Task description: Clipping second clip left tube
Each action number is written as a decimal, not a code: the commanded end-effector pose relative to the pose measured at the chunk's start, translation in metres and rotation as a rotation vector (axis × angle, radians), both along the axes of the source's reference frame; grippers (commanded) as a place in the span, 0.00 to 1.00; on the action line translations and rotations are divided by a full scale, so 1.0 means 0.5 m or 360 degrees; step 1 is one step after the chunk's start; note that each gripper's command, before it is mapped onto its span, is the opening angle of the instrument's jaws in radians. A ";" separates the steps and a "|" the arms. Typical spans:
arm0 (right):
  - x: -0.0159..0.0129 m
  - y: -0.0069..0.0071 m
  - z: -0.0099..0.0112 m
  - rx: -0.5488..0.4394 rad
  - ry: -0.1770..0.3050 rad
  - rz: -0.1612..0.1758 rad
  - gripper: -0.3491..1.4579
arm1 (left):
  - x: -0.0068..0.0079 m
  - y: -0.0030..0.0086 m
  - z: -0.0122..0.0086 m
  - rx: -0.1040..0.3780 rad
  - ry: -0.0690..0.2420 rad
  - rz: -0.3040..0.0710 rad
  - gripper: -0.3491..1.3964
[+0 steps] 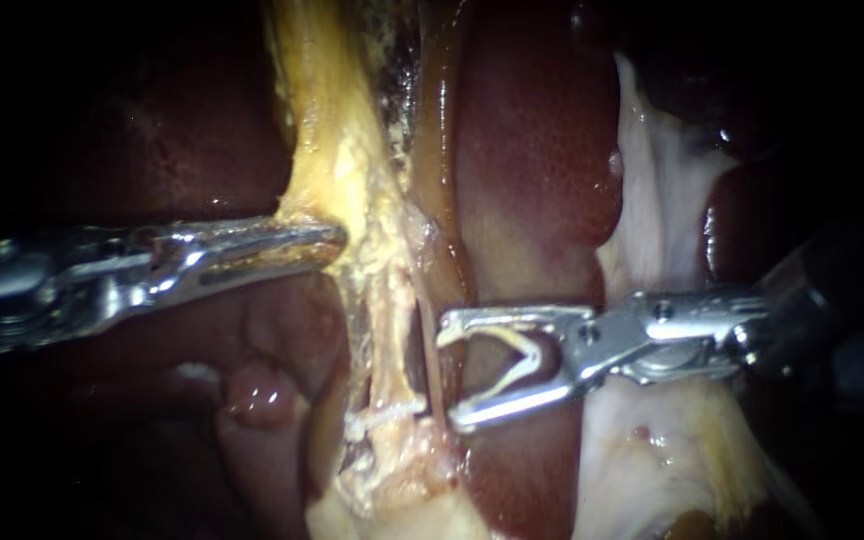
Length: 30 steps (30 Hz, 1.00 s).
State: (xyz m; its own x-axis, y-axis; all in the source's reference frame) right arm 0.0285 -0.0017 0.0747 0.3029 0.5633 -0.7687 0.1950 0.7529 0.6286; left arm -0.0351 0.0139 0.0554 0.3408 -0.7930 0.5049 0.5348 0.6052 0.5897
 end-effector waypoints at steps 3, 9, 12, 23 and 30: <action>0.0007 0.0001 0.0028 0.0015 -0.0018 -0.0002 0.51 | 0.0003 0.0000 -0.0026 -0.0017 -0.0008 -0.0012 0.00; 0.0034 -0.0002 0.0057 0.0030 -0.0020 -0.0019 0.51 | 0.0000 -0.0007 -0.0053 -0.0034 -0.0013 -0.0015 0.00; 0.0057 -0.0009 0.0060 0.0035 -0.0012 -0.0035 0.51 | -0.0001 -0.0007 -0.0054 -0.0034 -0.0012 -0.0016 0.00; 0.0109 -0.0031 0.0041 0.0070 0.0089 -0.0111 0.51 | -0.0002 -0.0004 -0.0044 -0.0035 -0.0014 -0.0014 0.00; 0.0141 -0.0034 0.0030 0.0082 0.0130 -0.0144 0.49 | -0.0003 0.0000 -0.0033 -0.0036 -0.0014 -0.0014 0.00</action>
